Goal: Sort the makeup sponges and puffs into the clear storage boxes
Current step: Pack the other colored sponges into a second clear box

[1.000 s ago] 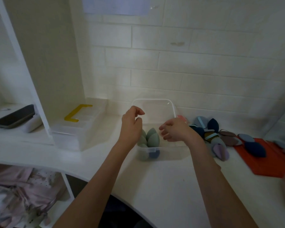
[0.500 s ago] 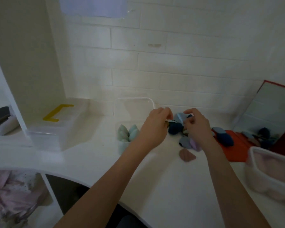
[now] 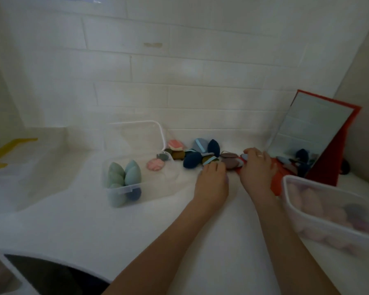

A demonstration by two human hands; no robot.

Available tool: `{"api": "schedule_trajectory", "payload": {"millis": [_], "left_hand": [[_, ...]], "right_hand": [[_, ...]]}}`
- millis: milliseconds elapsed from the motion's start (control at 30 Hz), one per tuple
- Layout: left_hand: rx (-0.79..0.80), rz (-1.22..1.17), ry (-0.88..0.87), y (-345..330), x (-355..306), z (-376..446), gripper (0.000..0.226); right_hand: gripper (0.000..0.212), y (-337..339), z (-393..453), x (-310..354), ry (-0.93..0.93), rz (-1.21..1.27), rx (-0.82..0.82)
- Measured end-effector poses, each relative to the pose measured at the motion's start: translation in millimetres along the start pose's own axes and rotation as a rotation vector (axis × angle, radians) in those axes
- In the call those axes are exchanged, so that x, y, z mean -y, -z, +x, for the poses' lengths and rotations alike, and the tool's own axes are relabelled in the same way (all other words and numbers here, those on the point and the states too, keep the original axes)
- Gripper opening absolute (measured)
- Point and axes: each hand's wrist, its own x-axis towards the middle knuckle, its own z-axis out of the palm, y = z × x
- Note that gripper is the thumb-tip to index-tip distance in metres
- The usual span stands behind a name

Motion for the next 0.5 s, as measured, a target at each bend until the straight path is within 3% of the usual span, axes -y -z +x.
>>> {"api": "schedule_trajectory", "payload": {"millis": [133,233,333,433,500], "left_hand": [[-0.001,-0.006,0.044,-15,6,11,0.020],[-0.032,-0.091,0.053,-13,9,14,0.024],[-0.034,-0.266,0.062,-3,10,14,0.048],[0.038,-0.413,0.033,-1,9,13,0.078],[0.059,-0.383,0.025,-1,11,14,0.077]], "right_hand": [[0.038,-16,1,-15,-0.078,0.035,0.146],[0.039,-17,2,-18,-0.028,0.143,-0.014],[0.044,-7,0,-1,-0.090,0.586,-0.163],[0.027,0,-6,18,-0.099,0.888,-0.013],[0.023,-3,-9,21,-0.062,0.959,0.116]]}}
